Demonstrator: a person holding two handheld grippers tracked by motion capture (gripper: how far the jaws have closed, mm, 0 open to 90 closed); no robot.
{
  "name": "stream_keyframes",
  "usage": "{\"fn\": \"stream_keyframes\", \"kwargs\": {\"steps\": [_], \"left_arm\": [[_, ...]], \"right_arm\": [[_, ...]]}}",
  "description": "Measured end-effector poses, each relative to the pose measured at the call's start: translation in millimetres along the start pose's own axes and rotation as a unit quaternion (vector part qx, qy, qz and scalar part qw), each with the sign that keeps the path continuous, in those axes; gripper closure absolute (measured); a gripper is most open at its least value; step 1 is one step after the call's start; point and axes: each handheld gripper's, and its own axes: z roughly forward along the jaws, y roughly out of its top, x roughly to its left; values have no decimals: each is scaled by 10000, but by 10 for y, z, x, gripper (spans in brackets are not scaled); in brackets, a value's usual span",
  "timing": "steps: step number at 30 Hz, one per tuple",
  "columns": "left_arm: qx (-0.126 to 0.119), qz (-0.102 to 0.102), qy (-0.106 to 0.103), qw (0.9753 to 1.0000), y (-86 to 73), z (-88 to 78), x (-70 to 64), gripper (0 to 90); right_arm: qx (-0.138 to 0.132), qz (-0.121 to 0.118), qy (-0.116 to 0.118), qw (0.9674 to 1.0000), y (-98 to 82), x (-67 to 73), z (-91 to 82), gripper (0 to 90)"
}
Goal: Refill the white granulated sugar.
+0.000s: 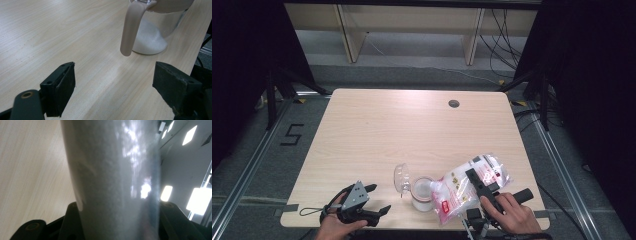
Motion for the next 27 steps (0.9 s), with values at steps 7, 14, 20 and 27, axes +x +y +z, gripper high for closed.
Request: {"fn": "stream_keyframes", "kwargs": {"steps": [7, 14, 20, 27], "left_arm": [[36, 33, -11, 10000, 2, -3, 6, 180], [48, 50, -12, 10000, 2, -3, 7, 180], [48, 49, -9, 10000, 2, -4, 8, 180], [45, 44, -10, 10000, 2, -4, 7, 180]], "right_arm": [[-56, -96, 26, 9999, 8, -2, 9, 603], [-14, 24, 37, 10000, -2, 10, 0, 604], [-13, 33, 20, 10000, 0, 8, -3, 605], [-5, 43, 25, 10000, 0, 13, -2, 606]]}}
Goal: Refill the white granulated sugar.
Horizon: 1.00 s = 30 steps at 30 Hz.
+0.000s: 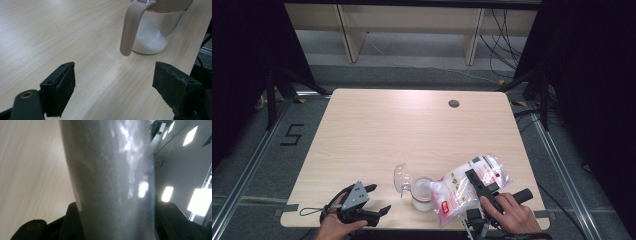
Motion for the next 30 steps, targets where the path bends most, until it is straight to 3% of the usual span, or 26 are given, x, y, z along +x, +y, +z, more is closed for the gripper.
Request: {"fn": "stream_keyframes", "kwargs": {"steps": [5, 8, 10, 12, 26, 28, 30], "left_arm": [[-20, -22, -9, 10000, 0, 2, -3, 180], [-45, -27, 14, 10000, -1, 3, -6, 180], [-46, -28, 12, 10000, -1, 3, -6, 180], [-45, -30, 10, 10000, -1, 4, -6, 180], [-35, -56, -4, 10000, -1, 5, -7, 180], [-7, -42, -11, 10000, 0, 3, -3, 180], [-26, -58, -14, 10000, -1, 5, -7, 180]], "right_arm": [[-11, -21, -7, 10000, -5, -6, 1, 607], [10, 90, 19, 10000, -9, 7, -3, 608], [-41, -88, -4, 10000, -6, -23, 2, 608], [-4, 17, -7, 10000, -8, -10, -6, 608], [-39, 52, 27, 10000, 1, -13, -1, 609], [-104, -101, -2, 9999, 4, -35, 7, 609], [-131, -84, -27, 9999, 8, -34, 8, 610]]}}
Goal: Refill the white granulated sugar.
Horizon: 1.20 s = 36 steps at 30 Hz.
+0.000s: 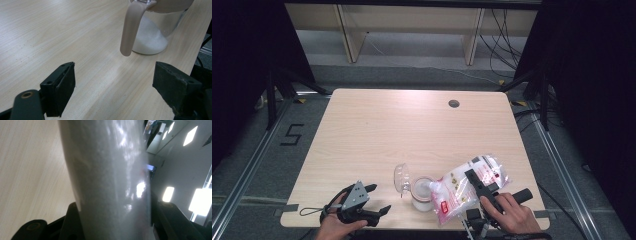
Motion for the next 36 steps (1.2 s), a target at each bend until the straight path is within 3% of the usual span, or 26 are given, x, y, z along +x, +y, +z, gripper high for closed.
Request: {"fn": "stream_keyframes", "kwargs": {"steps": [3, 5, 6, 8, 9, 10, 17, 21, 25, 26, 28, 32, 36], "left_arm": [[-5, 1, 5, 10000, 0, 0, 1, 180], [-3, 17, 3, 10000, 0, -1, 2, 180], [-18, 46, 25, 10000, 1, -2, 2, 180], [-19, 32, 27, 10000, 1, -3, 2, 180], [-19, 32, 29, 10000, 1, -3, 2, 180], [-20, 31, 28, 10000, 0, -3, 2, 180], [-18, 33, 26, 10000, 0, -2, 1, 180], [-20, 13, 24, 10000, 0, -2, -1, 180], [-18, 31, 26, 10000, 0, -2, 2, 180], [-16, 33, 27, 10000, 0, -3, 1, 180], [-20, 32, 27, 10000, 1, -3, 1, 180], [-20, 30, 25, 10000, 0, -3, 1, 180], [-20, 15, 24, 10000, -1, -2, -1, 180]], "right_arm": [[55, 152, 49, 9999, 7, 16, -14, 609], [46, 135, 64, 9999, 16, 10, -15, 610], [-23, -5, 35, 10000, 19, -14, -6, 610], [-11, 128, 36, 9999, 22, 8, -9, 610], [-41, 38, 25, 10000, 26, -7, -8, 610], [17, 149, 36, 9999, 29, 10, -18, 610], [-75, 31, 37, 10000, 45, -15, -15, 611], [-34, 132, 71, 9999, 54, -3, -25, 612], [-139, 22, 19, 9999, 71, -22, -18, 612], [-41, 170, 112, 9998, 76, -1, -32, 613], [-166, 3, 18, 9999, 87, -25, -19, 613], [-124, 157, 82, 9998, 101, 0, -26, 614], [-196, 2, 35, 9998, 116, -22, -24, 614]]}}
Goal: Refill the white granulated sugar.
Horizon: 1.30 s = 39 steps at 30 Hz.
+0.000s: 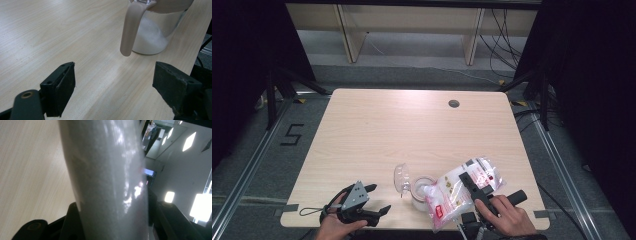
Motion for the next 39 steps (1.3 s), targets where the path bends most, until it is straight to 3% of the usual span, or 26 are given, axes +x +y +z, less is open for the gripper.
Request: {"fn": "stream_keyframes", "kwargs": {"steps": [4, 15, 19, 21, 23, 24, 26, 27, 31, 32, 34, 35, 36, 38, 39], "left_arm": [[2, 17, 3, 10000, 1, -1, 2, 180], [0, 15, 2, 10000, 0, 0, 3, 180], [2, 14, 3, 10000, 1, 0, 2, 180], [0, 13, 2, 10000, 0, 1, 3, 180], [-2, 17, -2, 10000, 0, 1, 2, 180], [7, 12, -13, 10000, 0, 2, 3, 180], [2, 11, -2, 10000, 0, 1, 2, 180], [-1, 14, -1, 10000, 0, 1, 2, 180], [-1, -6, 3, 10000, -1, 1, 1, 180], [0, 25, 4, 10000, 1, -1, 5, 180], [-3, 16, 7, 10000, 1, -3, 5, 180], [-23, 8, 2, 10000, -1, 1, 6, 180], [-3, 8, 0, 10000, 0, -1, 7, 180], [3, 18, 12, 10000, 1, -3, 5, 180], [-1, 22, 9, 10000, 1, -3, 6, 180]], "right_arm": [[41, 99, 26, 9999, 13, 12, -12, 615], [-52, -22, -1, 10000, 22, -4, -2, 619], [33, 102, 50, 9999, 10, 13, -13, 623], [-42, 1, -17, 10000, -2, -2, -3, 626], [68, 113, 62, 9999, -17, 11, -17, 629], [-11, 36, -8, 10000, -25, 2, -2, 631], [78, 185, 67, 9998, -45, 29, -9, 635], [-8, 51, -8, 10000, -54, 10, 2, 636], [75, 245, 46, 9997, -90, 38, -5, 640], [29, 120, 46, 9999, -97, 16, 1, 641], [85, 301, 25, 9995, -110, 50, -9, 642], [4, 175, 1, 9998, -117, 27, 1, 643], [110, 290, 90, 9995, -127, 41, -17, 644], [-14, 279, -12, 9996, -141, 36, -1, 645], [123, 425, 87, 9990, -147, 57, -24, 646]]}}
